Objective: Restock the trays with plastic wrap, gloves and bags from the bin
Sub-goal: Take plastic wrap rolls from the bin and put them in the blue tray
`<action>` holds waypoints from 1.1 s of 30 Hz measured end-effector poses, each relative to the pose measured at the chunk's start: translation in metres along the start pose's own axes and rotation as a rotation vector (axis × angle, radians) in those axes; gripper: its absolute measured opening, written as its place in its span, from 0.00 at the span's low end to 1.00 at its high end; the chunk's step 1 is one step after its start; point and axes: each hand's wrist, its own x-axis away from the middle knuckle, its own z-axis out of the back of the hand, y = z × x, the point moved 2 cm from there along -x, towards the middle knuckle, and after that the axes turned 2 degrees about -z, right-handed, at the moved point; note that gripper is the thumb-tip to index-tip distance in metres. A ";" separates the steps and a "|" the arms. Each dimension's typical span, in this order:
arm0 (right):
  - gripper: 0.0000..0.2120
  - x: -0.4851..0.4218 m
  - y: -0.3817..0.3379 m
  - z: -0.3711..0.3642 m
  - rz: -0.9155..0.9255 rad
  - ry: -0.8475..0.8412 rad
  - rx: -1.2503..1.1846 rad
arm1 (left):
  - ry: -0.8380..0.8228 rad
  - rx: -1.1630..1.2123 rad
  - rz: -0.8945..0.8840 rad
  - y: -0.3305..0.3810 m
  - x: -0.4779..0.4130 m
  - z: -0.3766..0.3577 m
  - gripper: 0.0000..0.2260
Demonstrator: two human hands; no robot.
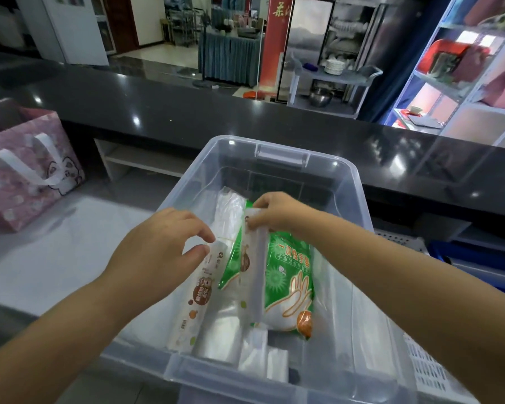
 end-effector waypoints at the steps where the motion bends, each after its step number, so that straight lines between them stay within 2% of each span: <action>1: 0.13 0.009 -0.004 0.010 0.027 0.028 -0.046 | -0.013 0.003 0.007 0.000 0.000 0.000 0.05; 3: 0.11 0.028 -0.009 0.027 0.074 0.064 -0.162 | -0.029 0.017 0.021 -0.001 -0.001 0.000 0.07; 5: 0.14 0.045 -0.012 0.041 0.119 0.045 -0.314 | -0.052 0.032 0.034 -0.002 -0.004 0.001 0.11; 8: 0.18 0.065 -0.017 0.057 0.213 -0.035 -0.552 | -0.125 0.008 0.006 0.000 -0.014 0.001 0.26; 10: 0.20 0.075 -0.022 0.063 0.271 -0.101 -0.677 | -0.212 0.076 -0.031 0.004 -0.023 0.000 0.31; 13: 0.23 0.080 -0.028 0.066 0.329 -0.166 -0.809 | -0.296 0.226 -0.010 0.005 -0.034 -0.002 0.19; 16: 0.20 0.069 -0.029 0.061 0.282 -0.085 -0.902 | -0.148 0.203 0.047 -0.009 -0.045 0.003 0.16; 17: 0.19 0.063 -0.027 0.057 0.234 -0.027 -0.875 | -0.069 0.190 0.058 -0.014 -0.050 0.007 0.17; 19: 0.19 0.050 -0.021 0.044 0.101 0.047 -0.651 | 0.073 0.235 0.079 -0.024 -0.059 0.014 0.17; 22: 0.18 0.024 -0.014 0.006 -0.039 -0.030 -0.192 | 0.194 0.278 0.116 -0.038 -0.077 0.023 0.18; 24: 0.16 0.006 -0.012 -0.025 -0.063 -0.060 -0.023 | 0.203 0.300 0.120 -0.044 -0.087 0.021 0.19; 29: 0.19 -0.023 -0.002 -0.086 -0.087 -0.100 0.129 | 0.267 0.323 0.135 -0.054 -0.093 0.008 0.18; 33: 0.15 -0.028 -0.001 -0.104 -0.094 -0.033 0.109 | 0.286 0.315 0.123 -0.058 -0.098 0.004 0.18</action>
